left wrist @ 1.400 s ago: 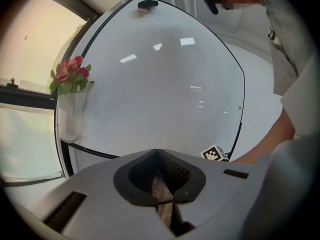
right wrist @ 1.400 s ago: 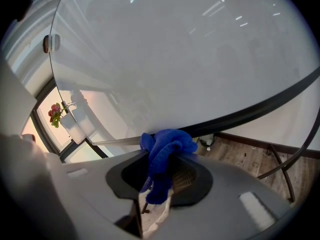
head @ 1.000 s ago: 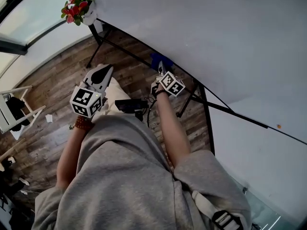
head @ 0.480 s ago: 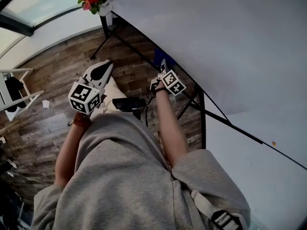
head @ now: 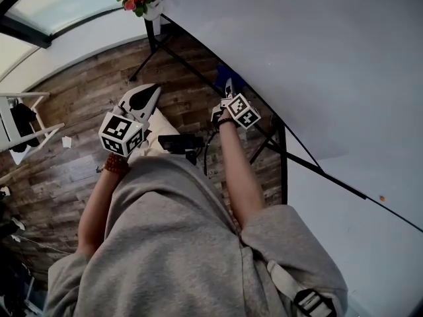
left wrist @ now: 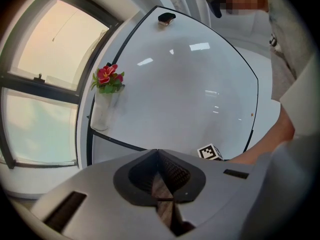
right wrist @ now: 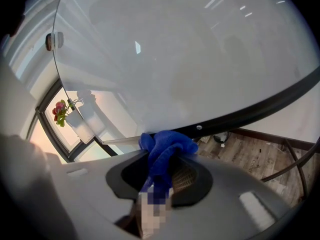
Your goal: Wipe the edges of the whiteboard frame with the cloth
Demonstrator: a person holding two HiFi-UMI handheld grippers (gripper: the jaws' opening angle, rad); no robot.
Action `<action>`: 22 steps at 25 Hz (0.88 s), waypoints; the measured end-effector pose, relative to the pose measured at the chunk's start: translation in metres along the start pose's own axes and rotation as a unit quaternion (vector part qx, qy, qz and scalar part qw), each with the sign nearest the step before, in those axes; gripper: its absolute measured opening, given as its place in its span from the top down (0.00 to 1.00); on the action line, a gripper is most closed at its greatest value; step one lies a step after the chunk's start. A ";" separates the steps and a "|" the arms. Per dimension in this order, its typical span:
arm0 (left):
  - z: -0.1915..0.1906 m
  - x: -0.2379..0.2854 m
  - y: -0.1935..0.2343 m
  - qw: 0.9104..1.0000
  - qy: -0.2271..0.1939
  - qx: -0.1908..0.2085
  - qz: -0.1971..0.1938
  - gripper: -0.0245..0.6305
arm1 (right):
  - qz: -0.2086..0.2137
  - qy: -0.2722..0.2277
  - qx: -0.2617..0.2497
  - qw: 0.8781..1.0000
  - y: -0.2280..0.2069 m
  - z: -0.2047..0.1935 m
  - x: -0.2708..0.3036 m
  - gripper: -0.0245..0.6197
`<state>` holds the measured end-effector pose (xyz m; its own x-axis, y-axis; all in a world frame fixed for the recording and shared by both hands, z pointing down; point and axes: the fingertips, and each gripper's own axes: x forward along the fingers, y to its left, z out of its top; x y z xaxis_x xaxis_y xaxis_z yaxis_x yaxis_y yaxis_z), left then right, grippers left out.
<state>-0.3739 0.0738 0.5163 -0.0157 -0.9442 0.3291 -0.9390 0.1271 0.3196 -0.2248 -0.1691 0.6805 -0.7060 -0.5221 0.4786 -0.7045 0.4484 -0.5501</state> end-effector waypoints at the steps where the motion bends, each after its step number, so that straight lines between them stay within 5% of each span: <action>1: 0.003 0.002 0.000 1.000 0.000 0.006 -0.003 0.95 | 0.001 0.000 -0.002 1.000 0.002 0.001 0.001 0.80; 22: 0.010 -0.007 0.035 1.000 0.002 0.010 0.005 0.95 | 0.012 0.007 -0.001 1.000 0.043 -0.009 0.030 0.80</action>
<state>-0.4104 0.0820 0.5166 -0.0234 -0.9419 0.3350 -0.9453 0.1298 0.2991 -0.2771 -0.1596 0.6773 -0.7239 -0.5007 0.4747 -0.6872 0.4628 -0.5599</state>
